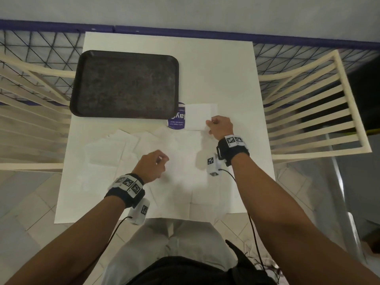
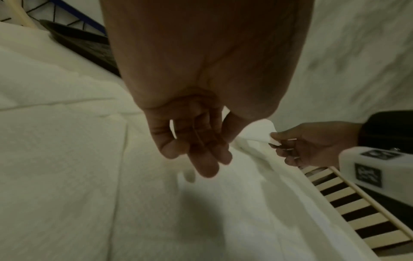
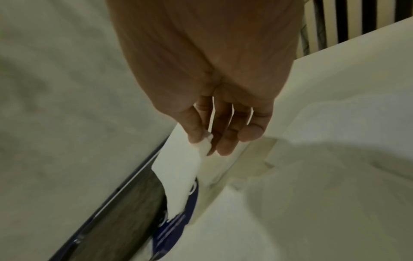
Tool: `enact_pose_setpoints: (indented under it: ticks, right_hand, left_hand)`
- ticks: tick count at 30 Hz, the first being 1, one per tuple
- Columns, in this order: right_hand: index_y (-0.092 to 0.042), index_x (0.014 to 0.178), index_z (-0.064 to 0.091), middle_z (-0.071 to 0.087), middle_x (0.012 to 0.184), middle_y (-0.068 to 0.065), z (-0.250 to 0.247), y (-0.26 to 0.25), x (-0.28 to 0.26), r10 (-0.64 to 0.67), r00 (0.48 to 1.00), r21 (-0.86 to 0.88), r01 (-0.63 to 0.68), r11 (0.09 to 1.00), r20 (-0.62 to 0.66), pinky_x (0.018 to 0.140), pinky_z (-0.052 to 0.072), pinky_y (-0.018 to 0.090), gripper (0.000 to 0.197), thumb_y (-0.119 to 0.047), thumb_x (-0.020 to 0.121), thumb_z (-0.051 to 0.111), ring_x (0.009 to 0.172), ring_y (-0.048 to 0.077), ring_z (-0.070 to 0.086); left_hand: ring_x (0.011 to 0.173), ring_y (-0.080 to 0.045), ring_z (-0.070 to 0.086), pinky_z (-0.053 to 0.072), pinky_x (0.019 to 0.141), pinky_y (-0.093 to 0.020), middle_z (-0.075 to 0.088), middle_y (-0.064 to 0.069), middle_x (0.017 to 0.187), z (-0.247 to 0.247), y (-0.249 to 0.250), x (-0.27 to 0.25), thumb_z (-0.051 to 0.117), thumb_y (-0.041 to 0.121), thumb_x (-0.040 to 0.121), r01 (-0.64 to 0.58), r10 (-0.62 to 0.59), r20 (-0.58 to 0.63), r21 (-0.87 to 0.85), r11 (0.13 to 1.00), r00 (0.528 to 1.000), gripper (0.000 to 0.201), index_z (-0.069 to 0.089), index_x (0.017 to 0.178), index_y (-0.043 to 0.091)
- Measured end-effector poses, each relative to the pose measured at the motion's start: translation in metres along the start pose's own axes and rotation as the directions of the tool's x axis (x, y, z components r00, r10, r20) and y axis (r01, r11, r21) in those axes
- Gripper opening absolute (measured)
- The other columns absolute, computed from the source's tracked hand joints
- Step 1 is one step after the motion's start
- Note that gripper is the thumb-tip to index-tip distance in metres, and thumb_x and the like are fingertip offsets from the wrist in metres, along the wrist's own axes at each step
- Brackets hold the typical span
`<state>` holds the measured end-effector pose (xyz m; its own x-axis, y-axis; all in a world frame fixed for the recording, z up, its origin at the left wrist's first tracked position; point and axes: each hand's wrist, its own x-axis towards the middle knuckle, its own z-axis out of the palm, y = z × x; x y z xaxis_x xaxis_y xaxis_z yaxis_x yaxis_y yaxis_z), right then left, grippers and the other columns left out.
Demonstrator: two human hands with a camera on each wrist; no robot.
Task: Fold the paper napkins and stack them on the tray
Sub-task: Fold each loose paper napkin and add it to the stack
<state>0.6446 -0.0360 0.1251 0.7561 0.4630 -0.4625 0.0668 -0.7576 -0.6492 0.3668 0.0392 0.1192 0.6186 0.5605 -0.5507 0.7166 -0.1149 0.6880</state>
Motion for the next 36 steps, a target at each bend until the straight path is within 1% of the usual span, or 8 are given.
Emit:
enact_pose_setpoints:
  ticks: [3,8,12,18,22,26,30,36]
  right_hand:
    - [0.007,0.107,0.069,0.072,0.107,0.022,-0.001,0.001,0.023,0.039,0.999,-0.019,-0.039,0.999,-0.020,0.093,0.054,0.044,0.032,-0.021,0.090,0.068,0.099,0.038,0.069]
    - [-0.002,0.109,0.073,0.071,0.116,0.014,-0.009,-0.001,0.046,0.048,0.998,-0.064,-0.051,0.997,-0.033,0.093,0.045,0.027,0.025,-0.020,0.095,0.065,0.113,0.031,0.062]
    - [0.004,0.108,0.071,0.071,0.116,0.020,-0.010,0.003,0.055,0.035,0.999,-0.060,-0.037,0.997,-0.041,0.091,0.046,0.033,0.028,-0.019,0.094,0.064,0.113,0.034,0.062]
    - [-0.019,0.061,0.048,0.046,0.061,-0.003,-0.010,0.011,0.068,0.027,1.000,0.013,-0.027,1.000,-0.007,0.065,0.033,0.025,0.035,-0.020,0.093,0.063,0.067,0.022,0.046]
    - [-0.021,0.058,0.035,0.035,0.058,-0.004,-0.012,0.013,0.072,0.002,1.000,0.060,-0.001,0.998,-0.026,0.058,0.030,0.027,0.043,-0.017,0.092,0.062,0.057,0.015,0.032]
    - [-0.010,0.088,0.072,0.069,0.088,0.007,-0.013,0.018,0.074,0.041,0.999,-0.012,-0.042,0.999,-0.035,0.071,0.041,0.023,0.015,-0.020,0.095,0.062,0.084,0.024,0.059]
    - [0.008,0.106,0.070,0.071,0.110,0.024,-0.006,0.023,0.073,0.054,0.995,-0.089,-0.061,0.994,-0.080,0.086,0.049,0.039,0.028,-0.016,0.095,0.062,0.107,0.039,0.064]
    - [-0.007,0.119,0.068,0.071,0.117,0.010,-0.003,0.024,0.074,0.044,0.993,-0.093,-0.054,0.994,-0.109,0.085,0.040,0.018,0.032,-0.023,0.091,0.069,0.113,0.024,0.064]
  left_hand:
    - [0.061,-0.016,0.068,0.054,0.063,-0.029,0.074,0.000,0.077,0.005,-0.016,-0.002,0.055,0.023,0.104,0.039,-0.040,0.036,0.028,0.999,0.999,0.012,0.065,0.097,0.022]
    - [0.064,-0.017,0.068,0.056,0.065,-0.029,0.074,0.001,0.077,0.009,-0.027,0.000,0.055,0.019,0.103,0.098,-0.099,0.030,0.047,0.994,0.995,0.014,0.066,0.097,0.024]
    - [0.065,-0.017,0.069,0.059,0.071,-0.034,0.074,0.003,0.077,0.012,-0.027,0.004,0.056,0.020,0.102,0.112,-0.112,0.022,0.038,0.993,0.993,0.012,0.067,0.097,0.024]
    - [0.063,-0.018,0.068,0.058,0.071,-0.033,0.074,0.005,0.073,0.012,-0.022,0.010,0.057,0.019,0.101,0.123,-0.123,0.006,0.019,0.992,0.992,0.014,0.067,0.094,0.027]
    - [0.062,-0.019,0.068,0.058,0.070,-0.035,0.074,0.005,0.072,0.012,-0.022,0.010,0.057,0.018,0.100,0.138,-0.138,0.003,0.015,0.990,0.990,0.015,0.067,0.092,0.026]
    - [0.062,-0.019,0.069,0.059,0.071,-0.036,0.073,0.006,0.071,0.010,-0.023,0.012,0.058,0.019,0.100,0.135,-0.135,0.004,0.018,0.991,0.991,0.013,0.067,0.093,0.025]
    - [0.063,-0.018,0.069,0.058,0.070,-0.034,0.074,0.005,0.073,0.010,-0.021,0.014,0.057,0.019,0.101,0.125,-0.125,0.004,0.026,0.992,0.992,0.012,0.067,0.096,0.024]
    - [0.063,-0.018,0.068,0.058,0.069,-0.033,0.074,0.005,0.074,0.013,-0.022,0.017,0.057,0.020,0.101,0.110,-0.109,-0.006,0.034,0.993,0.994,0.011,0.066,0.096,0.023]
